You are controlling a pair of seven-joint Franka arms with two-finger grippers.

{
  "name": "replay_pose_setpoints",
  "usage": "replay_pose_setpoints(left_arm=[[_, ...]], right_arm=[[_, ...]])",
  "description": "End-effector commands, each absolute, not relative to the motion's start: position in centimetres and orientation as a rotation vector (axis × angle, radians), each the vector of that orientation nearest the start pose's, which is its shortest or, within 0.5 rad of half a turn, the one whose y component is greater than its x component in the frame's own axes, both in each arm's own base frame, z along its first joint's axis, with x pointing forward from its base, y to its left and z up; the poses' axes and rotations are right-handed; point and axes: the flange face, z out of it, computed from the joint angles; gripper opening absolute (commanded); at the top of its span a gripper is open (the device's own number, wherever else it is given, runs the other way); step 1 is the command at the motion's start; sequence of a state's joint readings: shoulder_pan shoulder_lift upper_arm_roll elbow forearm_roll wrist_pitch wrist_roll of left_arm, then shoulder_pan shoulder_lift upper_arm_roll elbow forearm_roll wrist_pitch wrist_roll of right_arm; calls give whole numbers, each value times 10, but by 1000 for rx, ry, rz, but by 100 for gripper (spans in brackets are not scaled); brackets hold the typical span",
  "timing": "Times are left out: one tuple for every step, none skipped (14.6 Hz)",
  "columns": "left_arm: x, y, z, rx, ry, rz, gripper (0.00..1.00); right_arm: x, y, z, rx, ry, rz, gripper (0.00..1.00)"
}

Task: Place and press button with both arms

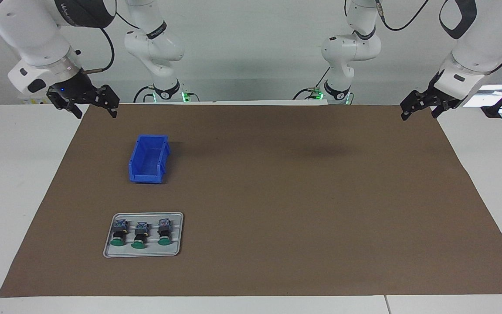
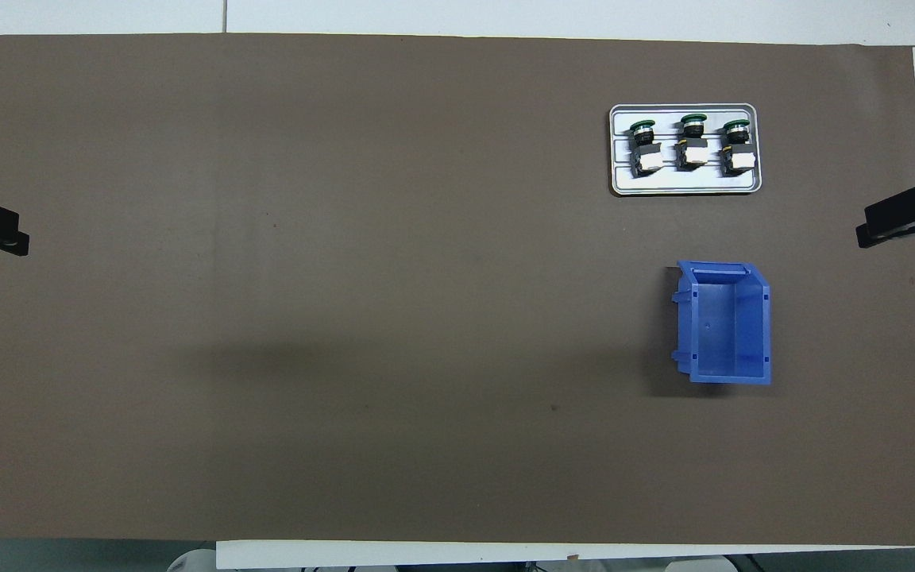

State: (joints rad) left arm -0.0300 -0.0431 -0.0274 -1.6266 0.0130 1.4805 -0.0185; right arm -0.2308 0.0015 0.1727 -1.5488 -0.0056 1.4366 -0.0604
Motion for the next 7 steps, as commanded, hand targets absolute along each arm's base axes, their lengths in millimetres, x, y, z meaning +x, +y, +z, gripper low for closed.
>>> replay_pose_setpoints(left_arm=[[527,-25,619,-3100,76,153,100],[526,-26,619,-3099,76,158,100],[527,-26,619,-3101,76,156,100],[527,-29,620,-3101,81,151,100],[527,-29,620,-3101,81,151,100],[526,-29,619,-3100,81,158,100],[526,-29,619,-3100,71,160,100]], right_arm=[[534,-33,622,-3130,-31,159,100],[533,-29,623,-3132,-43,157,100],[533,-28,623,-3131,-41,157,100],[533,-27,622,-3131,-41,161,100],[532,-26,621,-3129,-55,173,100],[527,-18,618,-3128,-69,224,100],[528,-4,620,-3131,-124,201,100]])
